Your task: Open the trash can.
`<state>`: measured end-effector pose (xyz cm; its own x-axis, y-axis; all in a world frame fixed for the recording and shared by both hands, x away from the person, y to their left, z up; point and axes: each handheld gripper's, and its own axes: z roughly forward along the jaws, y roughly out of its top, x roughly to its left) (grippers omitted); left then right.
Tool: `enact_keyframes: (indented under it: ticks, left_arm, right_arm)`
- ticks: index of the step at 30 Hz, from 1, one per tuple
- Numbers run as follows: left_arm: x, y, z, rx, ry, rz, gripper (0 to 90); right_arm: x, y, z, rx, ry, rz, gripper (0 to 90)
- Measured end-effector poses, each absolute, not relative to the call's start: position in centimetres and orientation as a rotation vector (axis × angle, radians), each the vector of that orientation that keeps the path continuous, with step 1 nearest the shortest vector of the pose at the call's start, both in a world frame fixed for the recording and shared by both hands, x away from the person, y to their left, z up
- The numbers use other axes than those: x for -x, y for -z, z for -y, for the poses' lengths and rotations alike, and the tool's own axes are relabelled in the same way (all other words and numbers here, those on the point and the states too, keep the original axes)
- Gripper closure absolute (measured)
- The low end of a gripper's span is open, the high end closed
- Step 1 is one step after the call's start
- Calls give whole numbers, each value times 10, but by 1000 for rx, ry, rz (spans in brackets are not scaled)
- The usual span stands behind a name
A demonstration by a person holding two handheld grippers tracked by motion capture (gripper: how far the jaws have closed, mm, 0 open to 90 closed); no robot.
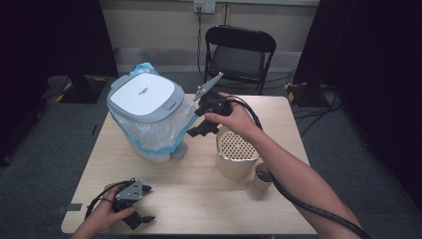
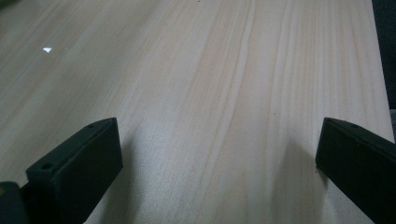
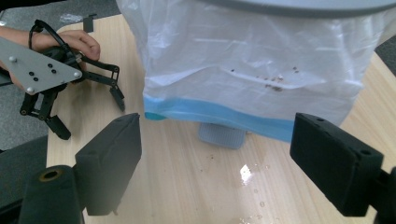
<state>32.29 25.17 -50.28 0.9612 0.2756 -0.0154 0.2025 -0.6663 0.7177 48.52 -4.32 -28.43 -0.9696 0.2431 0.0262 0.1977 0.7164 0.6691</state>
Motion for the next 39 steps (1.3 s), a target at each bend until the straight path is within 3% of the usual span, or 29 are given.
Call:
enact_keyframes:
  ticks: [39]
  left_arm:
    - [-323,503,-252,-2322,-122,-333,0]
  right_arm:
    - [-494,256,4,-267,-1216,-2807,166]
